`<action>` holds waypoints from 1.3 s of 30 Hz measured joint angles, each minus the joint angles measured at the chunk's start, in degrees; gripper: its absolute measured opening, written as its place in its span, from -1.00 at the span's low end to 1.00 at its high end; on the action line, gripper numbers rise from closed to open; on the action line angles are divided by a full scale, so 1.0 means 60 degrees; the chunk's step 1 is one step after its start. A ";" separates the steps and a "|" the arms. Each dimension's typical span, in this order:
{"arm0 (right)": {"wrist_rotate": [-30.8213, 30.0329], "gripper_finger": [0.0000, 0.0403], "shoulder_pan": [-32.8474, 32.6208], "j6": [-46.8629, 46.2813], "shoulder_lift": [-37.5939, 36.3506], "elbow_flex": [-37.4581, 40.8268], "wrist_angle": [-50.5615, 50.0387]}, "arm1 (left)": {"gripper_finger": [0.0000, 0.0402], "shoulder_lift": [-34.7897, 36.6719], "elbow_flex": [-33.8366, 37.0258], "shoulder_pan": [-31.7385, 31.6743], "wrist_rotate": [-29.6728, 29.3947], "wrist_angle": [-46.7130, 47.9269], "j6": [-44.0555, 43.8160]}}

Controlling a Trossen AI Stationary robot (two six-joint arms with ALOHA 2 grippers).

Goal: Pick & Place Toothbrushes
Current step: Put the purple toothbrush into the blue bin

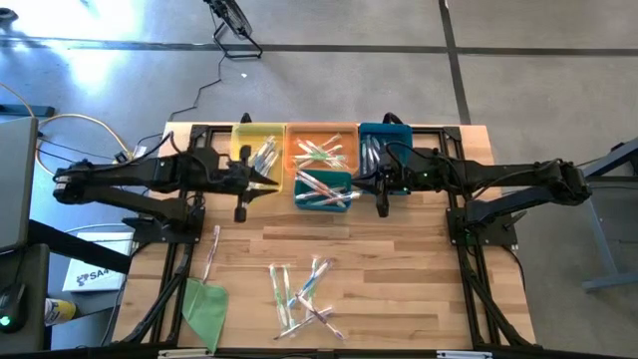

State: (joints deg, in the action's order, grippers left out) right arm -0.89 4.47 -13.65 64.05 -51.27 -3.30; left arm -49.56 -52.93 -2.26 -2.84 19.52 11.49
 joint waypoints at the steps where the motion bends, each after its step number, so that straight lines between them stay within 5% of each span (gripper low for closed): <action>1: -0.0019 -0.98 -0.0001 0.0000 0.0000 0.0000 -0.0002 | -0.68 -0.0046 0.0000 0.0149 -0.0084 0.0003 0.0000; 18: -0.0650 -0.98 -0.0001 -0.0496 0.0000 0.0000 -0.0124 | -0.68 -0.0998 0.0025 0.1774 -0.0005 -0.0096 0.0033; 27: 0.0718 -0.98 -0.0004 -0.0750 -0.0015 0.0000 -0.0546 | -0.68 -0.2052 0.0006 0.1810 0.0883 -0.1849 0.0418; 39: 0.1738 -0.98 -0.0323 -0.0685 -0.0095 0.0000 -0.0778 | -0.68 -0.3104 0.0017 0.2839 -0.0049 -0.2270 0.0052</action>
State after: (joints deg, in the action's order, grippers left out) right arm 9.54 2.53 -17.76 63.48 -51.27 -7.96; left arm -68.18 -52.83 14.77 -3.14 5.90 11.80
